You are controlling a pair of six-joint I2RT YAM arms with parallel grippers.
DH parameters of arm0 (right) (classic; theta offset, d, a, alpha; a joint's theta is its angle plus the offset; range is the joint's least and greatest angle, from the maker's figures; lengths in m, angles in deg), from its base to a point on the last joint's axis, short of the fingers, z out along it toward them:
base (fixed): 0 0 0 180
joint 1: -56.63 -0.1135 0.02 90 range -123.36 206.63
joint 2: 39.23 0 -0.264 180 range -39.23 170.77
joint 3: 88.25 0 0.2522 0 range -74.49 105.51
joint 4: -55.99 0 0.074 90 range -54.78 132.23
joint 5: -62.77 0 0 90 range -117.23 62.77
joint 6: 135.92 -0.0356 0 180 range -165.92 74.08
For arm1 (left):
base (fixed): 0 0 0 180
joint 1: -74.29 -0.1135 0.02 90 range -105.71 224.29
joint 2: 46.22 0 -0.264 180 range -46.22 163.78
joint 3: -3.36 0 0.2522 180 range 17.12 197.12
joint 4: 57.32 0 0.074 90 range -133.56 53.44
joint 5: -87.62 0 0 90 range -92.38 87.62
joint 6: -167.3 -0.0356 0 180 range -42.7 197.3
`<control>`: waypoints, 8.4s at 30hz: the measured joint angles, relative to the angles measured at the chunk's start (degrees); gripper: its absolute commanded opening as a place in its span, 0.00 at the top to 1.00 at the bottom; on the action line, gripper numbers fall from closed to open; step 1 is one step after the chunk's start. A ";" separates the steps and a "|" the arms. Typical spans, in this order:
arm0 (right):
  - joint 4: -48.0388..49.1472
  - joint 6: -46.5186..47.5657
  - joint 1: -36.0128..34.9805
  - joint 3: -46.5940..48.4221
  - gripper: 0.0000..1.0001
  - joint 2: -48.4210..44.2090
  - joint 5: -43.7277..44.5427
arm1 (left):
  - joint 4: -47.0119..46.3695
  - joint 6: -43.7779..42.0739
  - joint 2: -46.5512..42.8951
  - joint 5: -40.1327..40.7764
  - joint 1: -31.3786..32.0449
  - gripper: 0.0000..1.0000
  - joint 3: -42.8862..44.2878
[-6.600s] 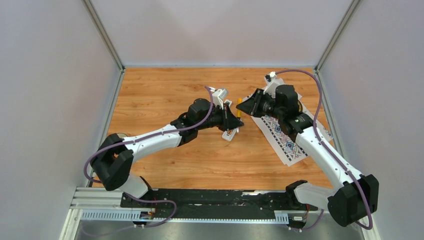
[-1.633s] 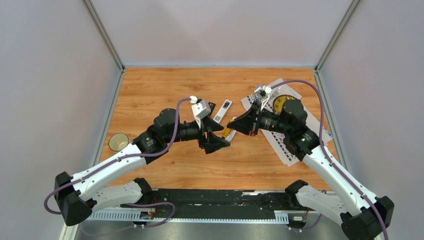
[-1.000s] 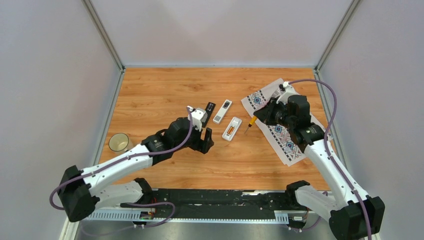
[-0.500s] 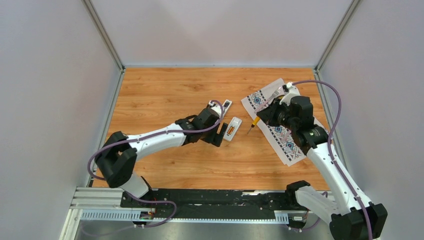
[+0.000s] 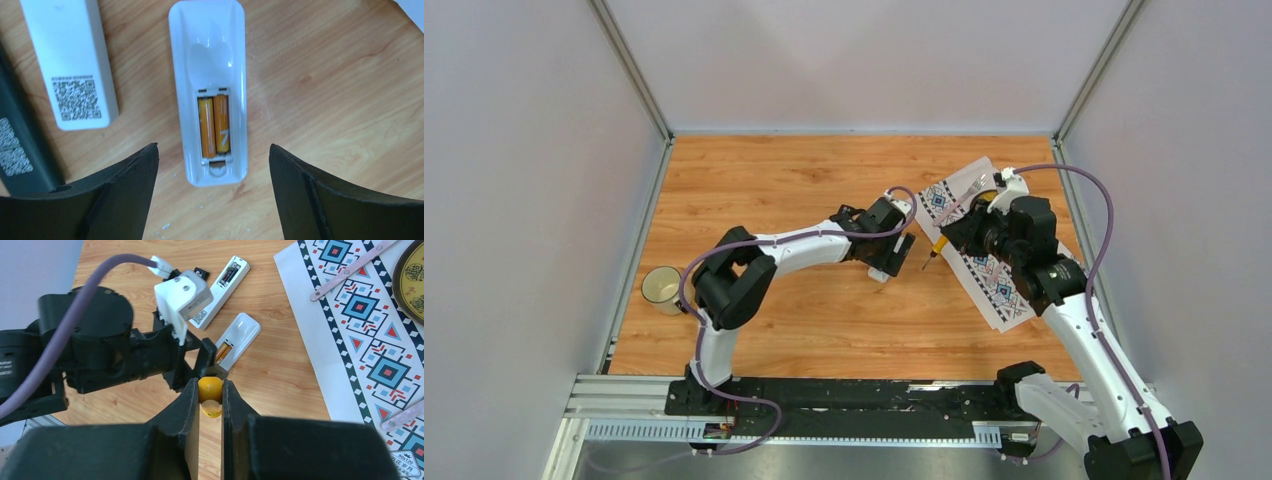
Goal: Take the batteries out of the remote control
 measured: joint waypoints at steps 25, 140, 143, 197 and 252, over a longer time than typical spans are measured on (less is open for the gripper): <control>-0.11 0.57 0.00 -0.02 1.00 -0.24 -0.17 | -2.45 -3.78 -3.21 0.11 1.81 0.62 -9.94; 22.18 -5.79 -17.99 -13.97 1.00 15.85 -0.42 | -23.91 -5.16 -27.08 7.74 19.98 1.00 -44.70; 22.18 -5.46 -18.53 -13.97 1.00 15.85 0.35 | -23.89 -5.07 -27.08 7.74 19.98 1.00 -44.70; 32.39 -7.50 -23.52 -20.37 1.00 13.49 6.88 | -25.79 -2.91 -28.41 8.74 20.15 1.00 -46.73; 27.23 -7.78 -18.64 -15.54 1.00 15.74 1.38 | -24.74 -1.03 -28.79 11.17 20.57 1.00 -46.90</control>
